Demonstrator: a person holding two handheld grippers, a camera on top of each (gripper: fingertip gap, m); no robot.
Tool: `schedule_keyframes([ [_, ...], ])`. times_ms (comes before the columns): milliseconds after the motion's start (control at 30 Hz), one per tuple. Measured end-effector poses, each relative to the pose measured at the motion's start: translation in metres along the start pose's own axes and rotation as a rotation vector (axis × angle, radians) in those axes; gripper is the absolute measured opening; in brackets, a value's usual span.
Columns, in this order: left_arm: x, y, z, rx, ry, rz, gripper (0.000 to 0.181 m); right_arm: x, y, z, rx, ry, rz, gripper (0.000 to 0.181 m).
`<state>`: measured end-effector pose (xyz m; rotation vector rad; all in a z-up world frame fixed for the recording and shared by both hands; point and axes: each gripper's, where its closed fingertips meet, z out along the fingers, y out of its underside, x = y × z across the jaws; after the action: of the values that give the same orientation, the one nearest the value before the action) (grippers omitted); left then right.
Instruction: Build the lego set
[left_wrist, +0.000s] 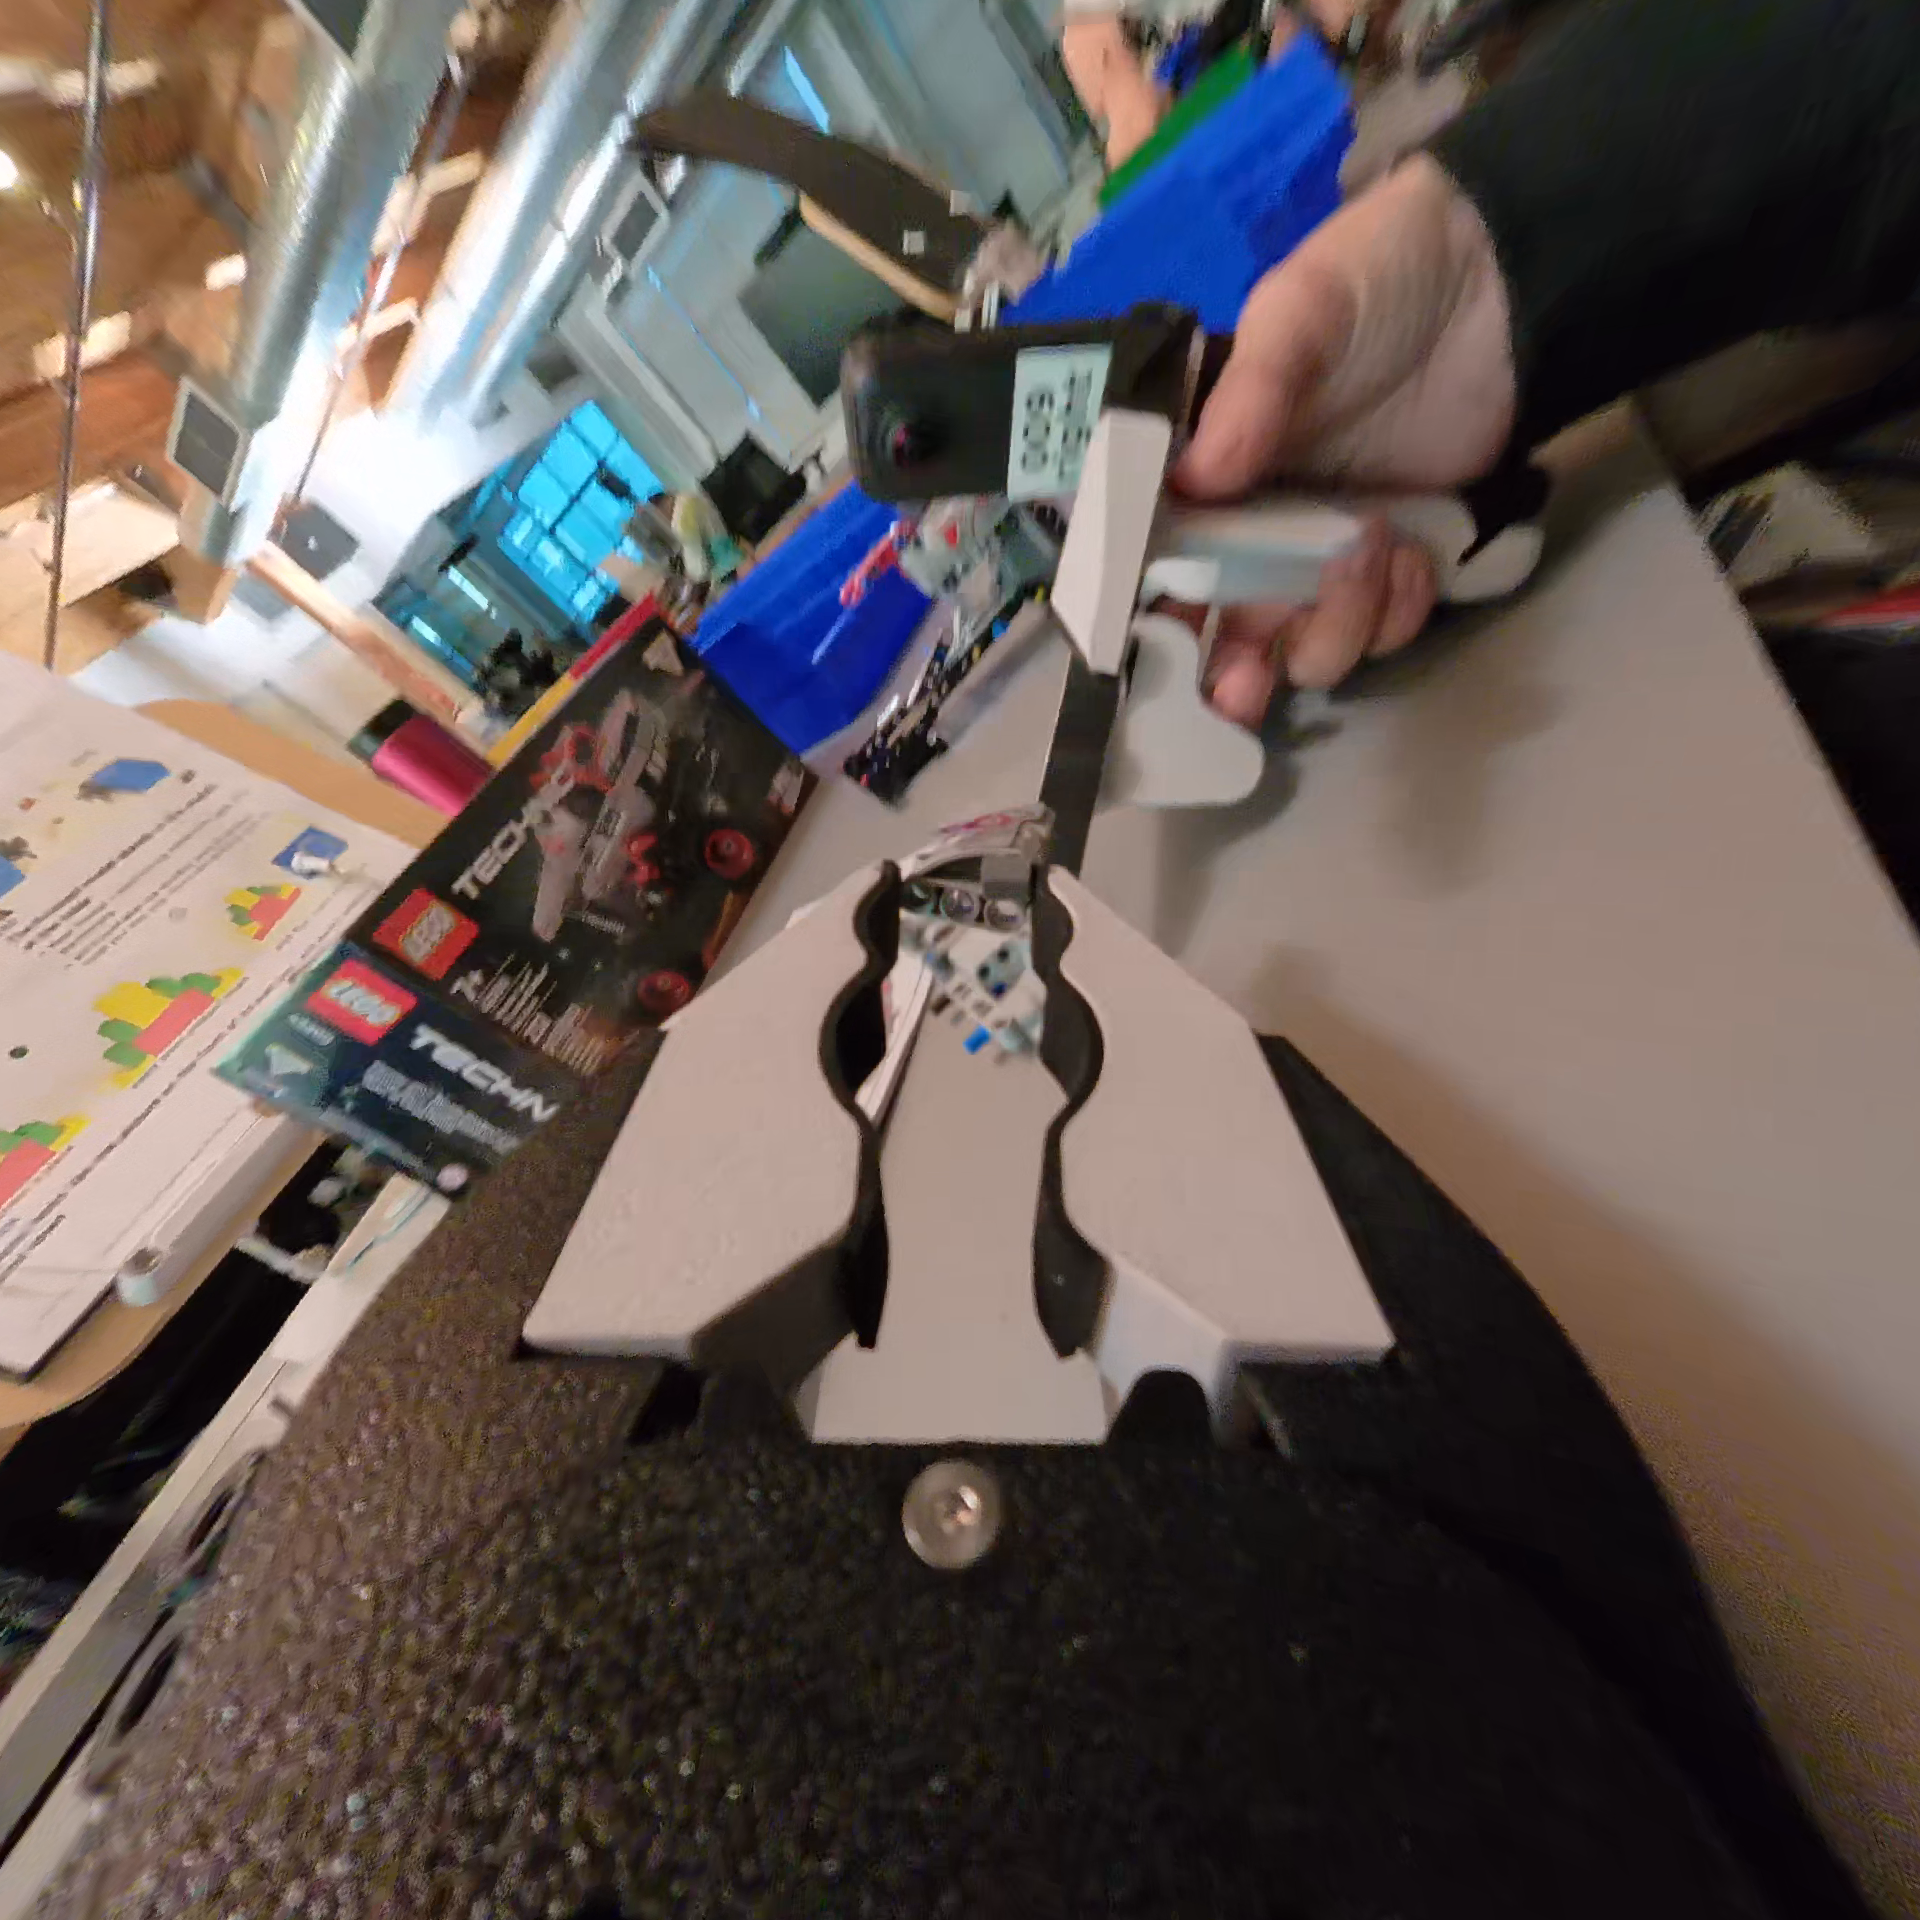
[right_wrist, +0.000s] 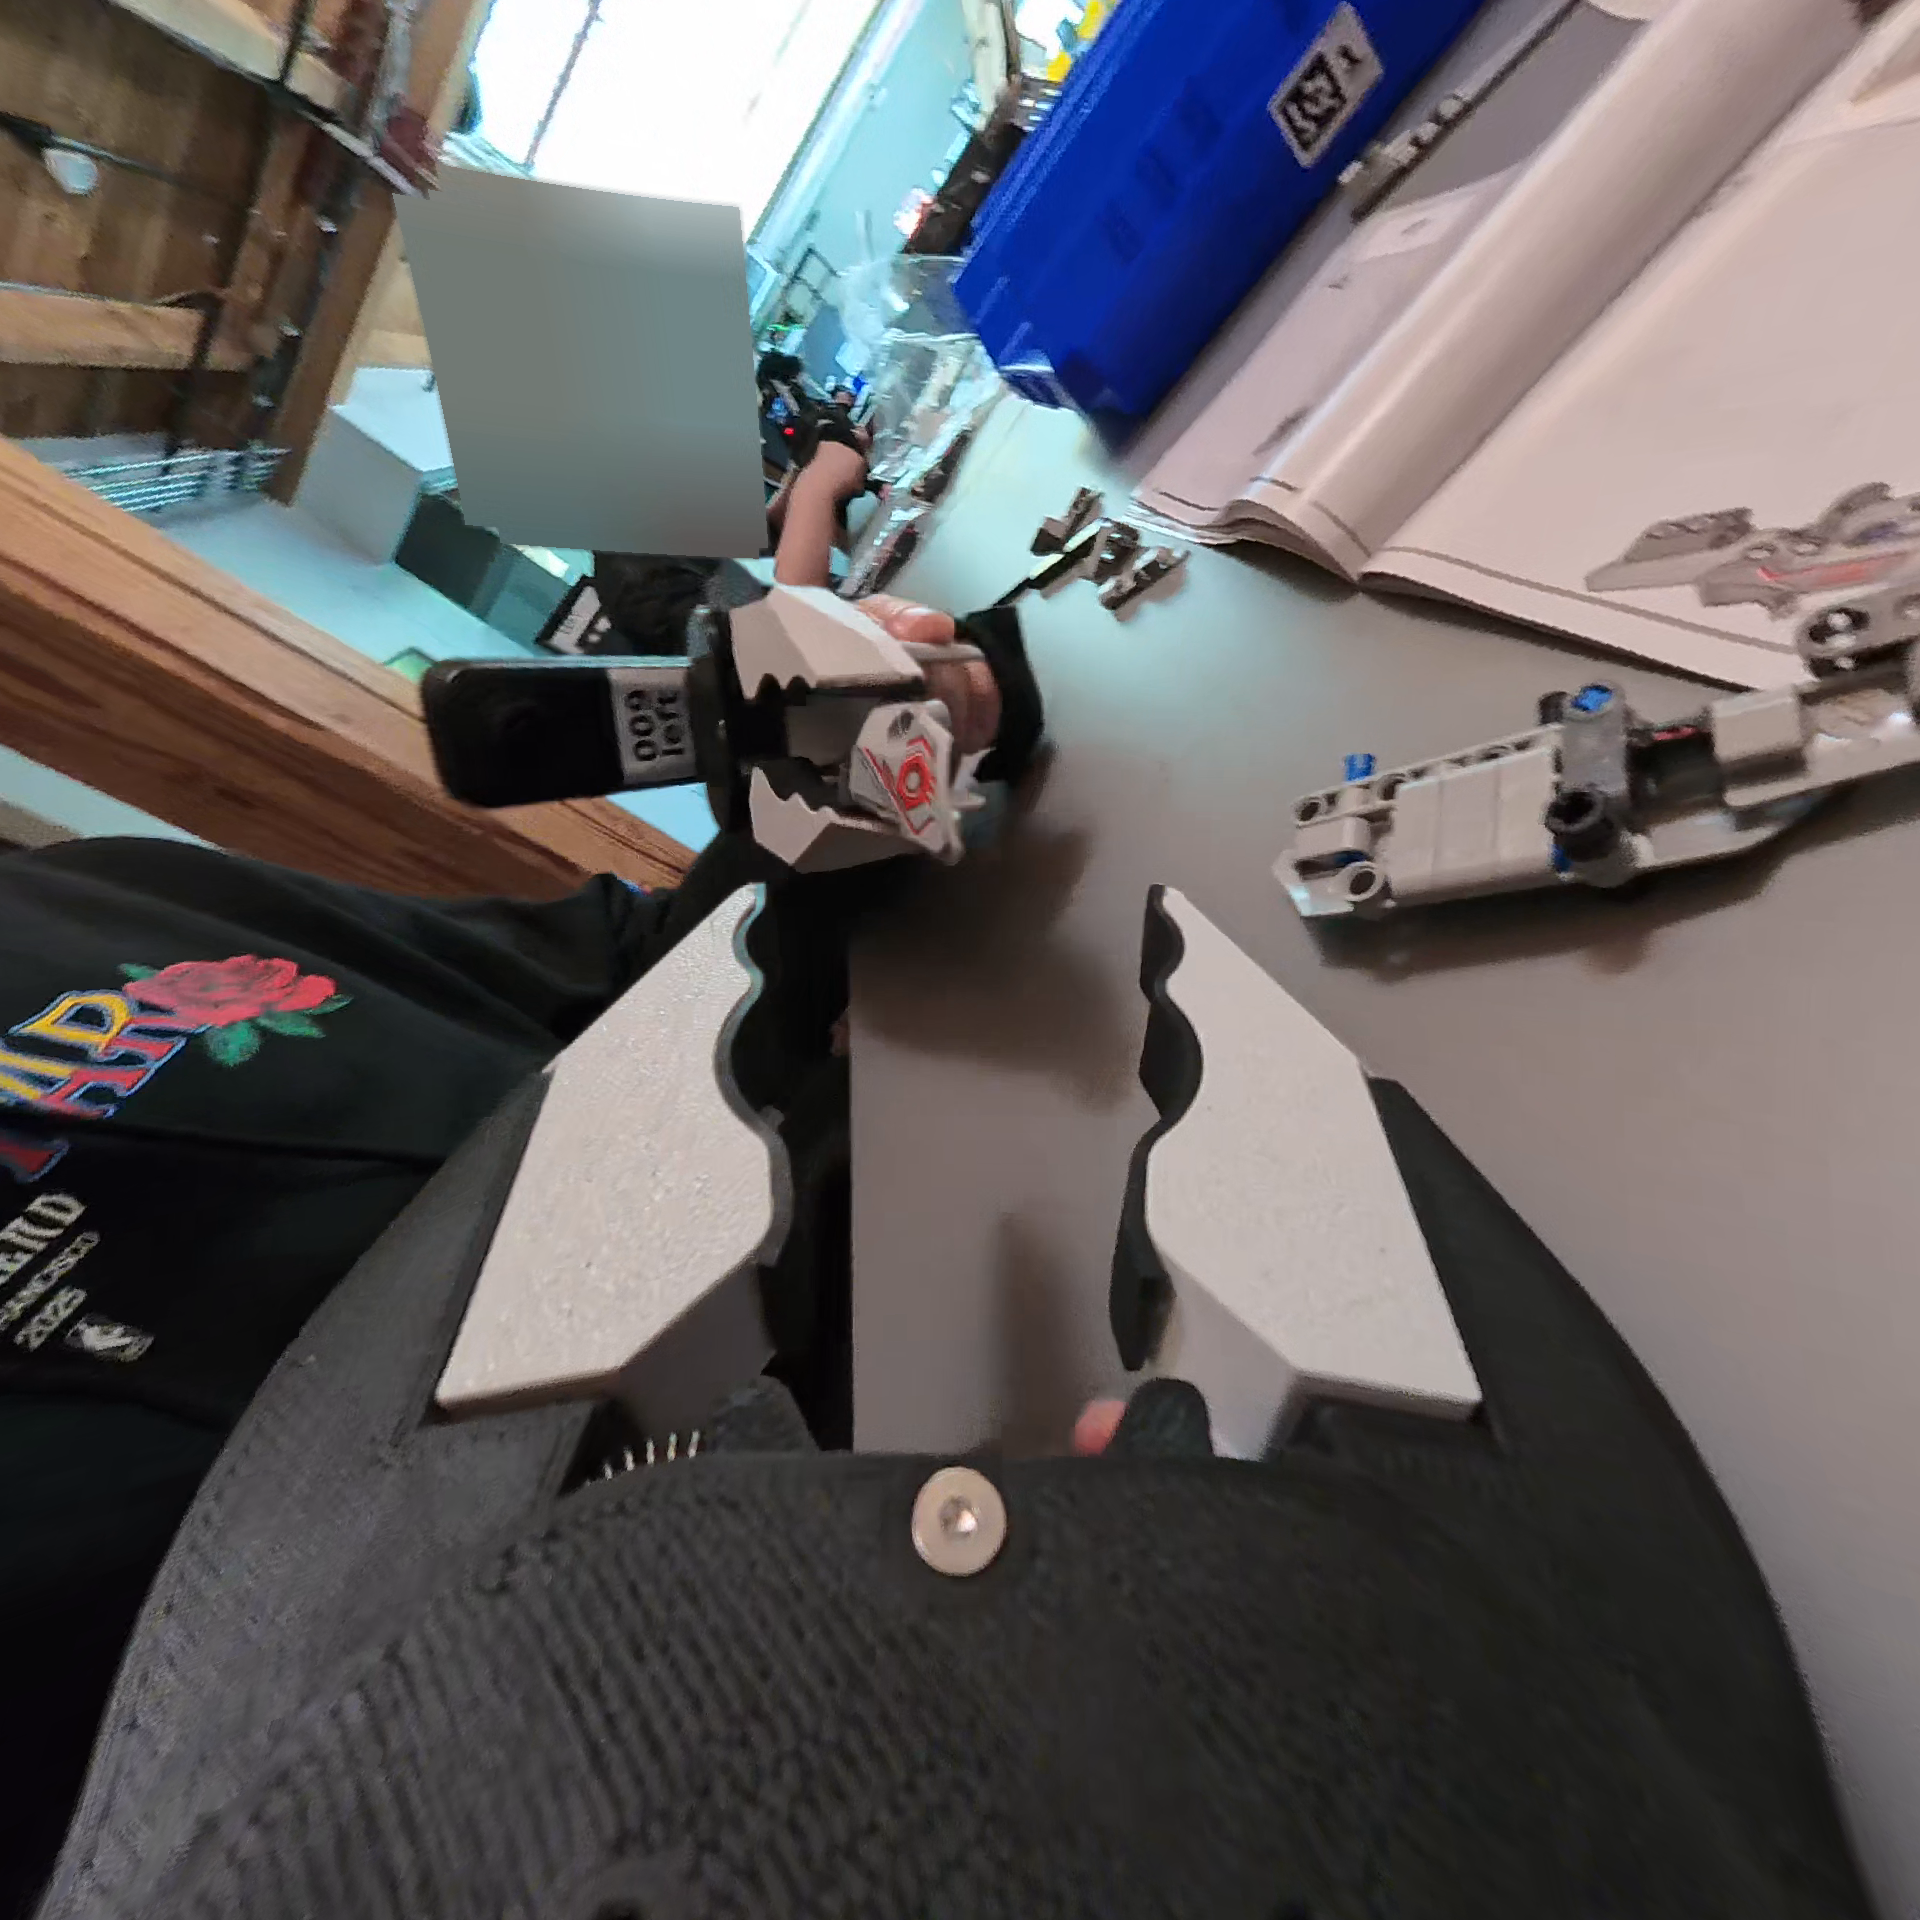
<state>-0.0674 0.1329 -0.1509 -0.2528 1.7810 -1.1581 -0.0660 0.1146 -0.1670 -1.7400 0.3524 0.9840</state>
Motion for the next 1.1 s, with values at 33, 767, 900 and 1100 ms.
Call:
schedule_keyframes([
  [33, -0.001, -0.006, -0.002, 0.039, 0.003, -0.017, 0.022, -0.003, -0.001, 0.000, 0.007, -0.015, -0.010, 0.073],
  [767, 0.006, -0.037, -0.005, 0.164, -0.002, 0.039, 0.023, -0.048, -0.009, 0.003, 0.115, -0.337, 0.082, 0.008],
  [900, 0.006, -0.036, -0.006, 0.166, 0.007, 0.024, 0.023, -0.050, -0.008, 0.002, 0.119, -0.338, 0.064, 0.006],
  [1100, 0.004, -0.033, -0.006, 0.155, 0.015, -0.025, 0.023, -0.049, -0.009, 0.003, 0.132, -0.322, 0.028, 0.006],
])
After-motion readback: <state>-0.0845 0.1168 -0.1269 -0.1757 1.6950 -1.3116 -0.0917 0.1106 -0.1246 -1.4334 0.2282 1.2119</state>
